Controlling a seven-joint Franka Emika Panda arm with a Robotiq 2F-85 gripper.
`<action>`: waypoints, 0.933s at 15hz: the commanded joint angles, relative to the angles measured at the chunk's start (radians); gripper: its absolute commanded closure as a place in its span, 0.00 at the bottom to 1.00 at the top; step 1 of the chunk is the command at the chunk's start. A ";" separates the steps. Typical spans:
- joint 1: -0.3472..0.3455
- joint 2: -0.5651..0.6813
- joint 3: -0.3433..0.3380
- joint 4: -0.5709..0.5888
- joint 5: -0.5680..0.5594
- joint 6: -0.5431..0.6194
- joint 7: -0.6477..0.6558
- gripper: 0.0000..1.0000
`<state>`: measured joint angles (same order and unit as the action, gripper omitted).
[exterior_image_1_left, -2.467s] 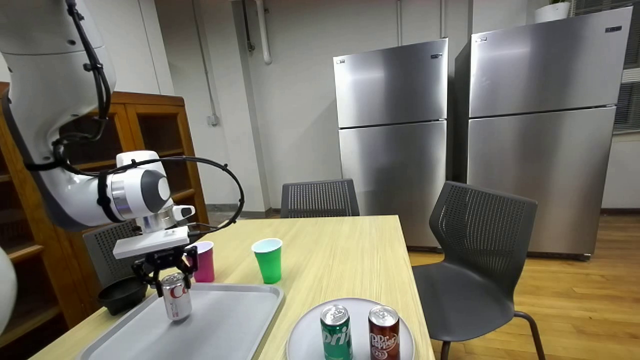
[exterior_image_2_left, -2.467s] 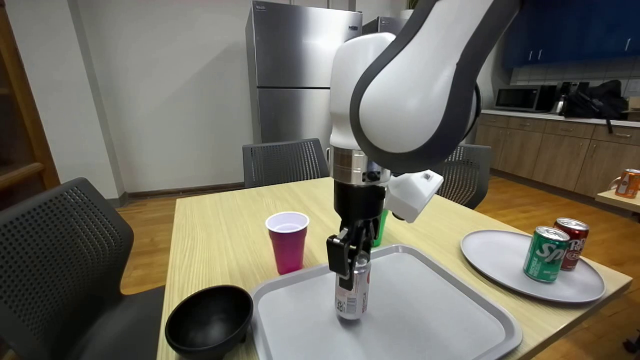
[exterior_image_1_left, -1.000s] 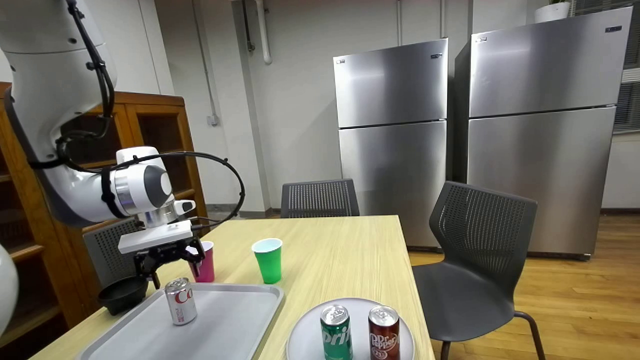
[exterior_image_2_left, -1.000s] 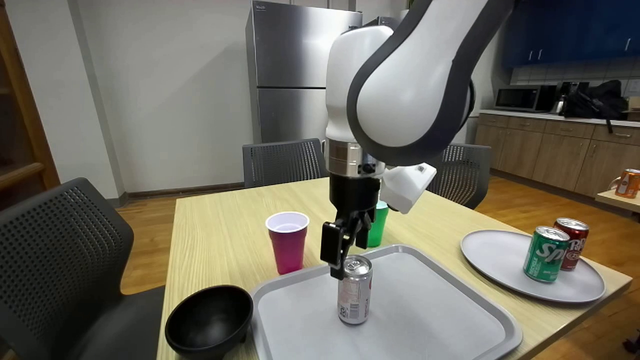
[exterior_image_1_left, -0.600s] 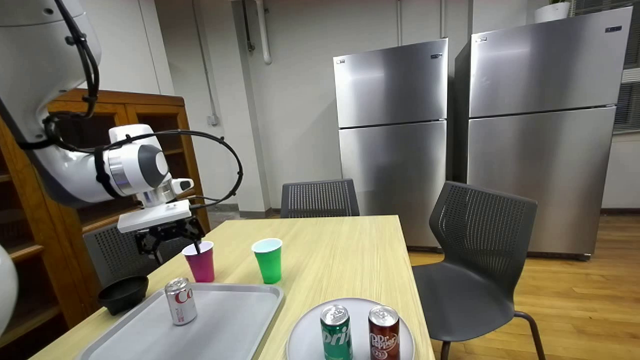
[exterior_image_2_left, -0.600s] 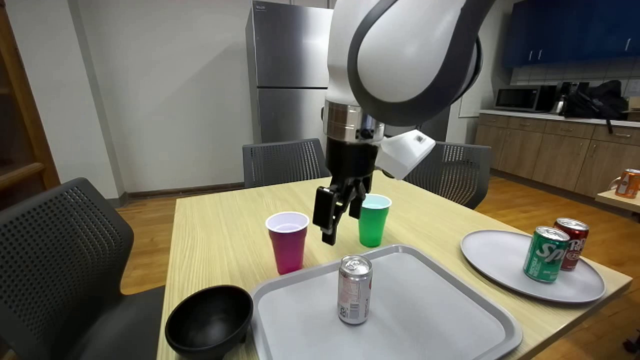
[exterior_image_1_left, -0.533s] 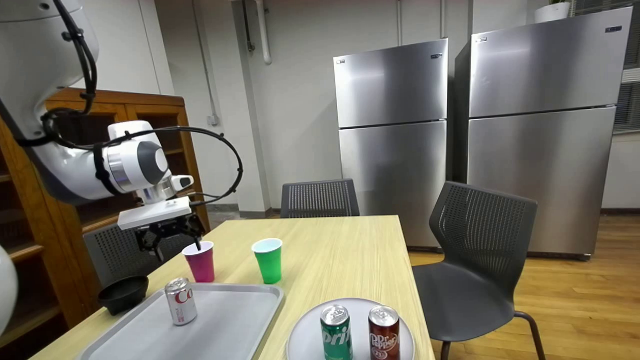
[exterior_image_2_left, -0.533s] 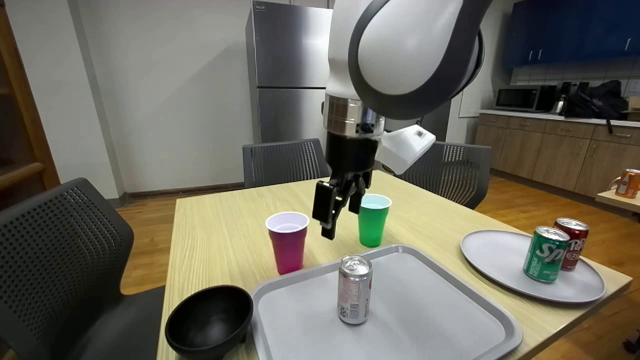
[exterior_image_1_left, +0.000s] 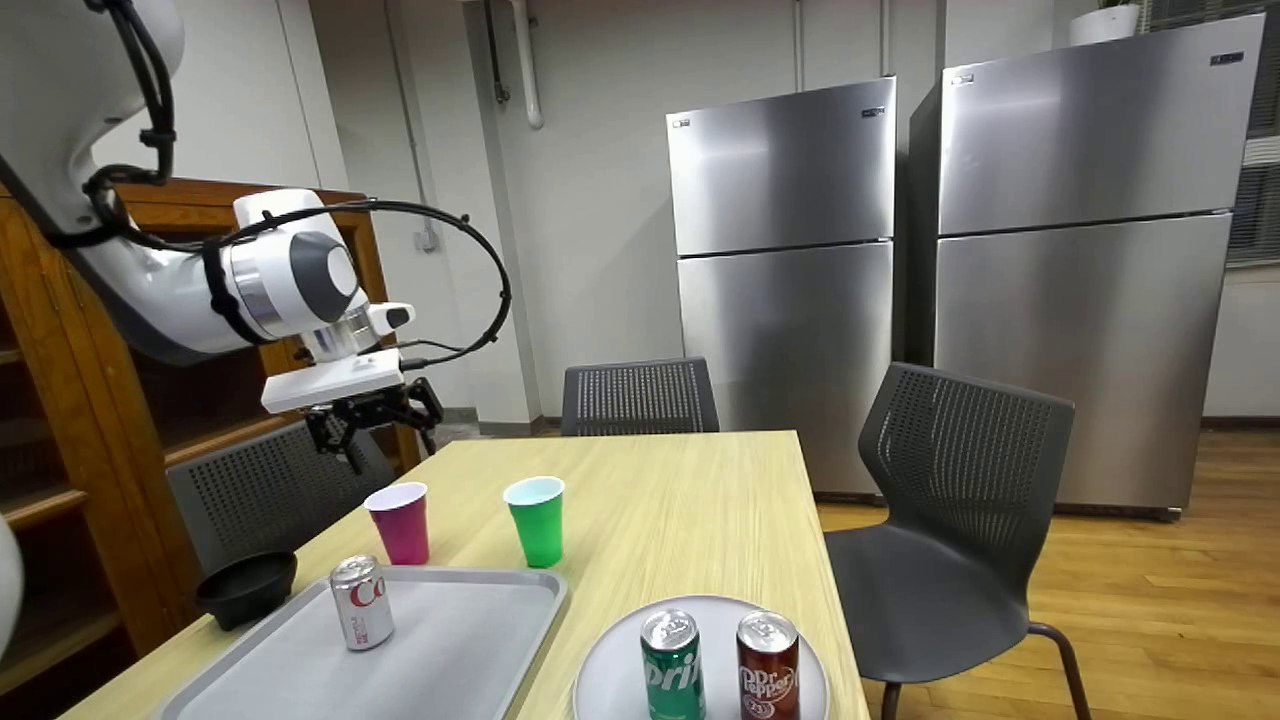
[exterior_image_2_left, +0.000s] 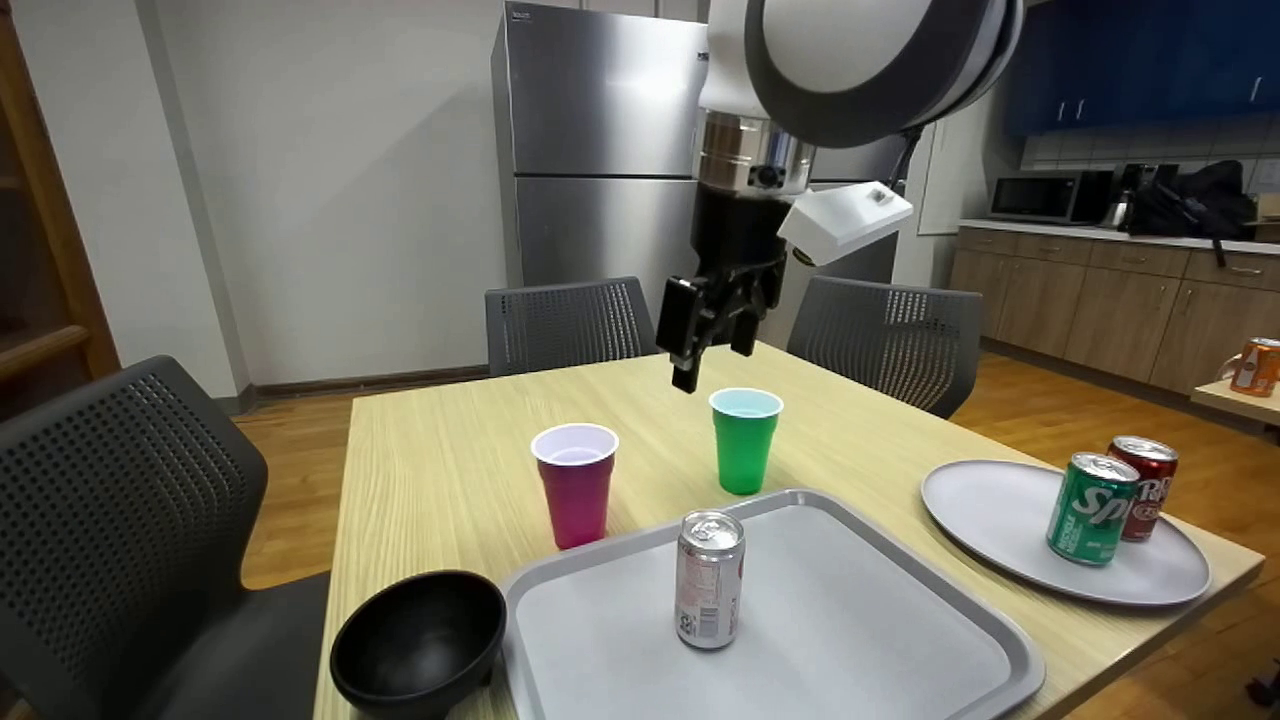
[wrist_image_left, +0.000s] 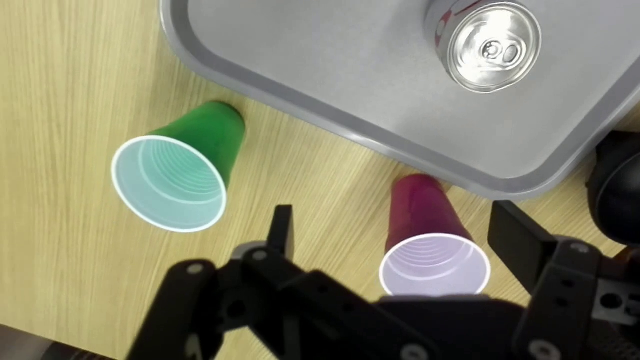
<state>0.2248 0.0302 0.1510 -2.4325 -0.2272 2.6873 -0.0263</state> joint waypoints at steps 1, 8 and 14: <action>-0.032 -0.069 -0.010 -0.029 -0.040 -0.043 0.079 0.00; -0.098 -0.110 -0.043 -0.056 -0.102 -0.074 0.210 0.00; -0.156 -0.140 -0.067 -0.079 -0.159 -0.116 0.315 0.00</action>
<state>0.0966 -0.0569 0.0835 -2.4827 -0.3395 2.6144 0.2187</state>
